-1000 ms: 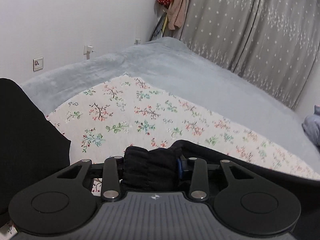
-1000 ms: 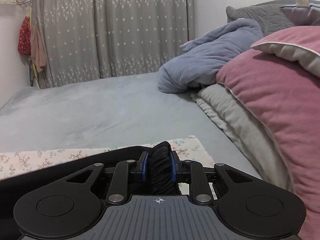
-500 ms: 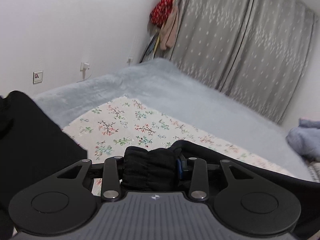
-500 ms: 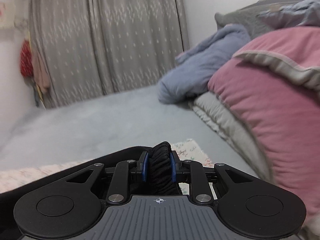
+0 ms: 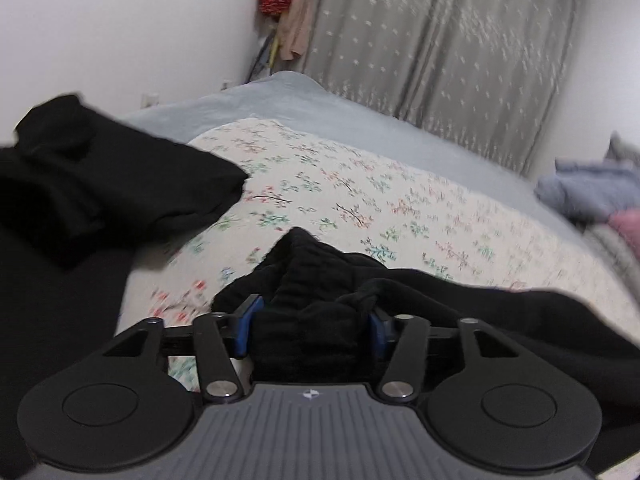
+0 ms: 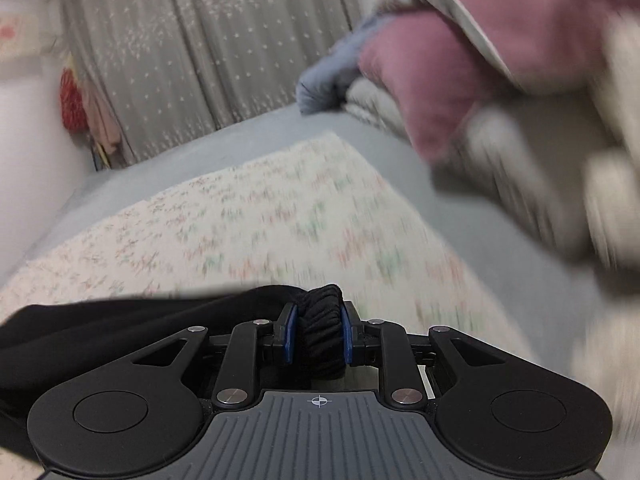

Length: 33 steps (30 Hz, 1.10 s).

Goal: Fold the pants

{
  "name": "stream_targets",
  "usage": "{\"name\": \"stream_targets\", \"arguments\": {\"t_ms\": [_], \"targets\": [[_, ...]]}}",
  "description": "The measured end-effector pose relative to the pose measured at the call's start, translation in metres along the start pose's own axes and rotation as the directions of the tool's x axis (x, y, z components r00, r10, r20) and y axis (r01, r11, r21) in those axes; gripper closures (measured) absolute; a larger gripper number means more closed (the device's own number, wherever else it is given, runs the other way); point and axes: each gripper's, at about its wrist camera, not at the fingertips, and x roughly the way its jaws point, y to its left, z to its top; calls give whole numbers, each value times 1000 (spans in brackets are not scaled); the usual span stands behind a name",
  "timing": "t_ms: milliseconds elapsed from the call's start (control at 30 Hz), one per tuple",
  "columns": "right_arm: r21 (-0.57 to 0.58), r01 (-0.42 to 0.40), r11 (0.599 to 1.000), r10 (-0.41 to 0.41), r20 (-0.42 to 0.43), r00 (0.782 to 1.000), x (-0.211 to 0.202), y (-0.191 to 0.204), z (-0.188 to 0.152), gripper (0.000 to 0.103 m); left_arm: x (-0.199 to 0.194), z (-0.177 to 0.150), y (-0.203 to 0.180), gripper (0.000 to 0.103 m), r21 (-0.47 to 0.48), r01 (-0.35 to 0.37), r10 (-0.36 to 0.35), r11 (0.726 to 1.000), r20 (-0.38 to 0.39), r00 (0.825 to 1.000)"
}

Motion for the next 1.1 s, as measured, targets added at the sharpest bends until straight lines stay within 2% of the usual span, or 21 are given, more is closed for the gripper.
{"name": "stream_targets", "arguments": {"t_ms": [100, 200, 267, 333, 400, 433, 467, 533, 633, 733, 833, 933, 1000, 1067, 1100], "targets": [[32, -22, 999, 22, 15, 1000, -26, -4, -6, 75, -21, 2, 21, 29, -130, 69, -69, 989, 6, 998], [-2, -22, 1000, 22, 57, 998, -56, 3, 8, 72, -27, 1, 28, 29, -194, 89, -95, 977, -18, 995], [0, -17, 1000, 17, 85, 996, -79, 4, 19, 71, -33, -2, 31, 28, -258, 94, -99, 962, -7, 995], [24, -31, 999, 28, 107, 994, -101, 3, 30, 67, -40, -3, 42, 26, -376, 124, -128, 918, 14, 992], [30, -36, 999, 32, 131, 991, -120, 5, 38, 67, -50, -7, 58, 24, -509, 164, -161, 845, 49, 986], [28, -37, 999, 33, 138, 990, -130, 7, 41, 65, -53, -7, 63, 24, -548, 169, -169, 819, 52, 984], [27, -38, 999, 33, 137, 990, -140, 10, 44, 62, -54, -7, 64, 24, -564, 161, -169, 810, 37, 985], [24, -69, 997, 66, 118, 991, -151, 18, 43, 46, -55, -6, 57, 24, -554, 131, -171, 822, -21, 985], [16, -125, 992, 125, 21, 992, -148, 39, 33, 36, -47, -7, 39, 15, -563, 118, -192, 818, -73, 979], [68, -125, 990, 130, -67, 989, -122, 54, 15, 35, -27, -5, 18, 12, -567, 90, -180, 819, -105, 978], [174, -71, 982, 95, -135, 986, -87, 50, -4, 35, -7, -2, 12, 12, -595, 38, -160, 803, -155, 975], [331, -50, 942, 101, -137, 985, -62, 31, -18, 35, 6, 3, 14, 13, -617, -3, -131, 787, -172, 976], [444, -35, 896, 90, -105, 990, -51, 14, -19, 35, 11, 5, 18, 14, -629, -30, -115, 777, -189, 975], [536, -8, 844, 67, -91, 994, -41, -1, -17, 33, 13, 8, 18, 23, -613, -64, -86, 787, -212, 973], [564, -2, 826, 63, -89, 994, -35, -6, -15, 33, 15, 10, 16, 32, -596, -82, -69, 799, -226, 972]]}}
